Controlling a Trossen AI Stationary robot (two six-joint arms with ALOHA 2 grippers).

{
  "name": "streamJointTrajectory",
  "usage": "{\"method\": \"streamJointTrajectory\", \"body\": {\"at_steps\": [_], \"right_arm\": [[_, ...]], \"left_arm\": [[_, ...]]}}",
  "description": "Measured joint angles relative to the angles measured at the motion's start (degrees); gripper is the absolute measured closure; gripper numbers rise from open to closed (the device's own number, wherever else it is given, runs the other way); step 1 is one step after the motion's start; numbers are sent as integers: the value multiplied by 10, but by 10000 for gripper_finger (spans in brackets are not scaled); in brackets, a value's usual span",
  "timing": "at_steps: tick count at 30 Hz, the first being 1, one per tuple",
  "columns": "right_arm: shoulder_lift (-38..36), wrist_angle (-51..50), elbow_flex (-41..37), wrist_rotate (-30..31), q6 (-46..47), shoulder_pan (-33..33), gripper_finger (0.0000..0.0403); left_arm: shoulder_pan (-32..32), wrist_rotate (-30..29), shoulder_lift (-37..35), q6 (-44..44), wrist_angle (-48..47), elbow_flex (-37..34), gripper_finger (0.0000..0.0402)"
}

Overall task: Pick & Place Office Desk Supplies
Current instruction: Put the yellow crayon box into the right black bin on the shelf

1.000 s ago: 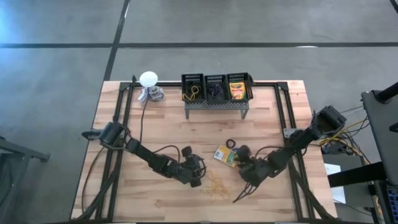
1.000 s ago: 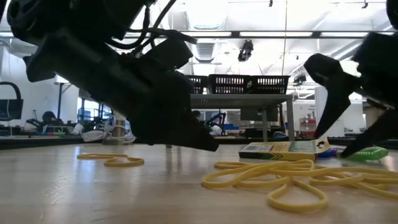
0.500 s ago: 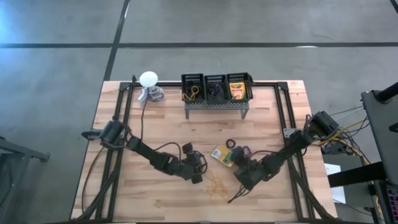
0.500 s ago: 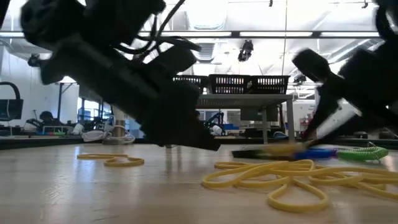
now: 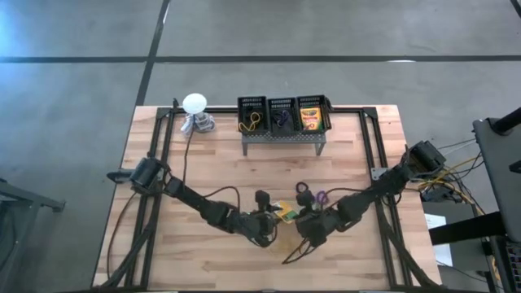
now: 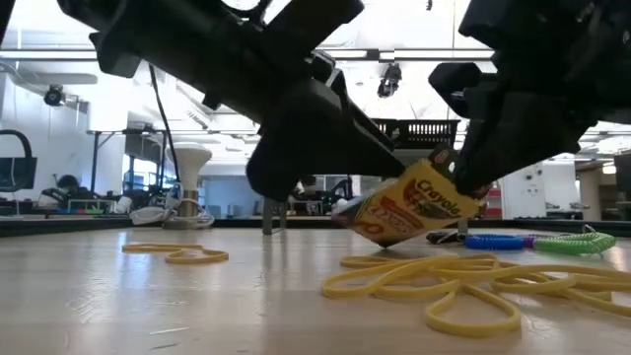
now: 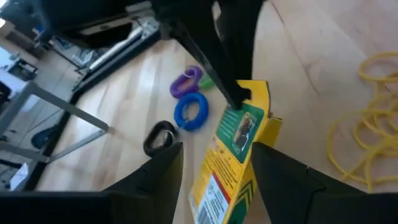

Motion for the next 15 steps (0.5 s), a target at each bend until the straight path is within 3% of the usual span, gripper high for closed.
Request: {"method": "streamJointTrajectory", "body": {"at_steps": [5, 15], "right_arm": [[0, 5, 10, 3, 11, -11, 391], [-1, -22, 35, 7, 54, -21, 391]], "left_arm": [[2, 32, 0, -14, -17, -19, 184], [5, 16, 6, -82, -3, -32, 177]]}}
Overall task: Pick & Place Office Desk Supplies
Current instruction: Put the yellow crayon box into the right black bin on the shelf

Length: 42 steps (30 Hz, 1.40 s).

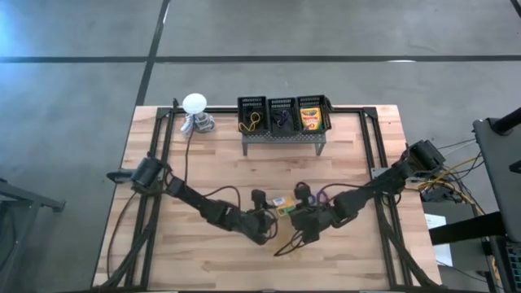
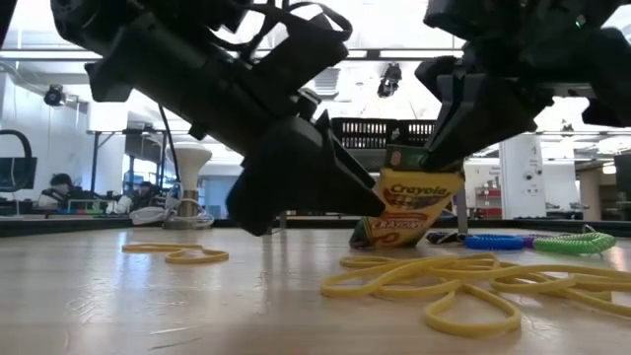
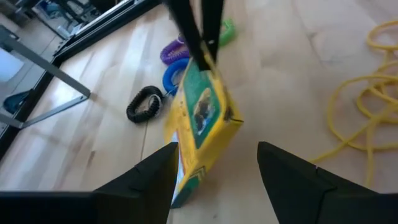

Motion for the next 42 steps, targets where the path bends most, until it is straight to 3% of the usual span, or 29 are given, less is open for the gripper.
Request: {"method": "streamJointTrajectory", "body": {"at_steps": [7, 18, 27, 33, 37, 42], "right_arm": [[0, 2, 14, 0, 2, 0, 390], [0, 66, 6, 0, 9, -1, 381], [-37, 5, 14, 2, 41, -1, 291], [-73, -38, -29, 11, 96, -1, 234], [-75, 44, -101, 50, 123, -1, 215], [-61, 256, -199, 75, 89, -2, 214]], "left_arm": [[7, -12, 15, -28, 14, 0, 192], [9, -25, 14, -72, 40, 4, 308], [10, -28, 13, -78, 41, 4, 363], [10, -27, 13, -87, 39, 5, 361], [10, -25, 12, -89, 37, 4, 351], [10, -26, 12, -89, 35, 4, 352]]}}
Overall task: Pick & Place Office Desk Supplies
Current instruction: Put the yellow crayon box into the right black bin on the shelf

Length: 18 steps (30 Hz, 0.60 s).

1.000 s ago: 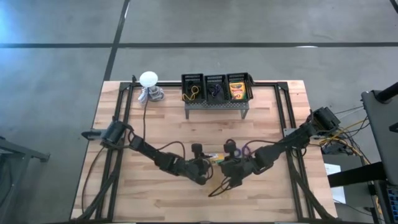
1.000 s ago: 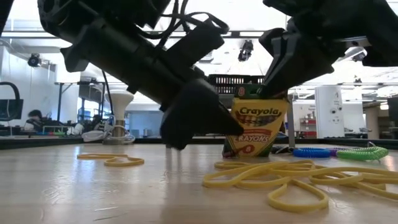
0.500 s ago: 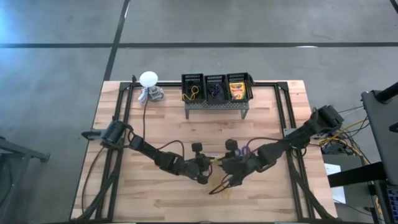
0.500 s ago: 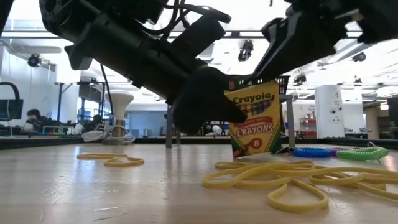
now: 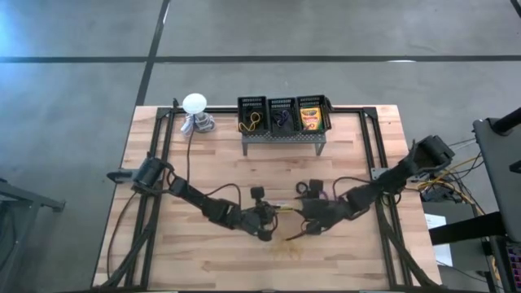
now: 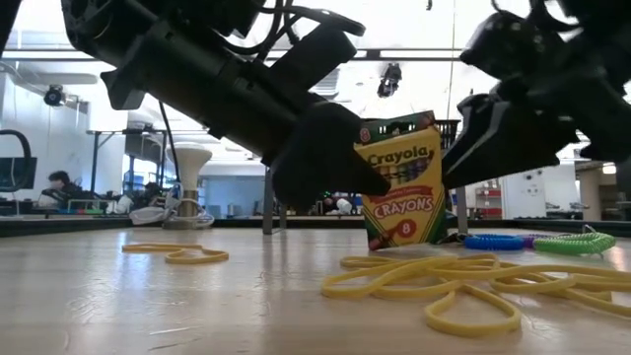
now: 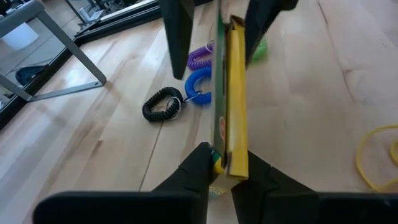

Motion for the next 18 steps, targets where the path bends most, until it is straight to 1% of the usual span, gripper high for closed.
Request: {"method": "streamJointTrajectory", "body": {"at_steps": [4, 6, 8, 12, 18], "right_arm": [[8, 159, -56, -15, -54, 0, 229], [10, 221, -73, -35, -66, 0, 238], [14, 264, -81, -44, -66, -2, 246], [26, 276, -88, -46, -72, -2, 256], [47, 272, -70, -45, -85, -4, 259]], "left_arm": [[-1, -2, 0, 0, -1, -1, 351], [-1, 4, 0, -1, 0, -1, 348], [0, 4, 1, -4, 2, -1, 347], [2, 0, 1, -19, 3, -1, 348], [3, -1, 1, -30, 6, 0, 347]]}}
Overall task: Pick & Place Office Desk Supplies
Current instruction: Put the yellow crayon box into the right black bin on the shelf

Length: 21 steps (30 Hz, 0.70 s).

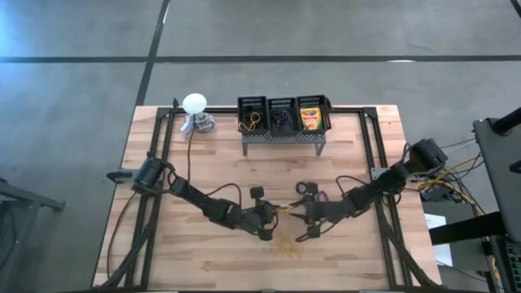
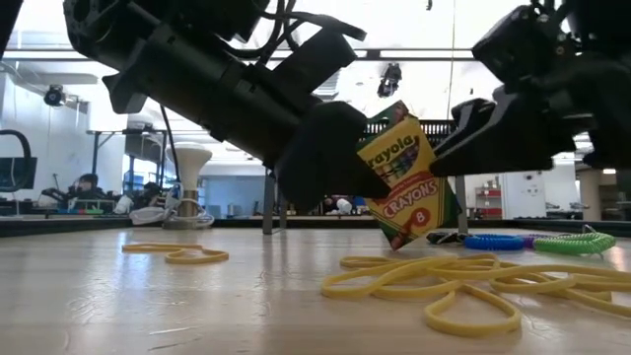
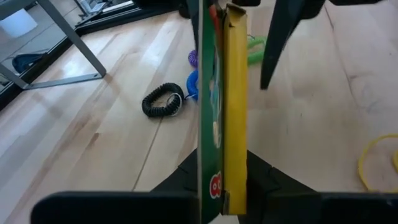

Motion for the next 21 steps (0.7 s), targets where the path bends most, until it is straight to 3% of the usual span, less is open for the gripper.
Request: {"method": "streamJointTrajectory", "body": {"at_steps": [6, 11, 14, 18, 21], "right_arm": [[26, -1, 21, 2, -18, -1, 281], [20, -4, 25, 2, -19, -1, 344], [12, -8, 22, 1, -9, 0, 378], [-17, -41, 21, 0, 13, 1, 372], [-65, -90, 23, 0, 39, 1, 369]], "left_arm": [[0, -1, 0, 0, 0, 4, 346], [0, 9, -1, 3, -2, 4, 336], [0, 10, -3, 5, -4, 4, 307], [0, 10, -27, 5, -33, 4, 250], [-2, 10, -68, -1, -106, 5, 208]]}}
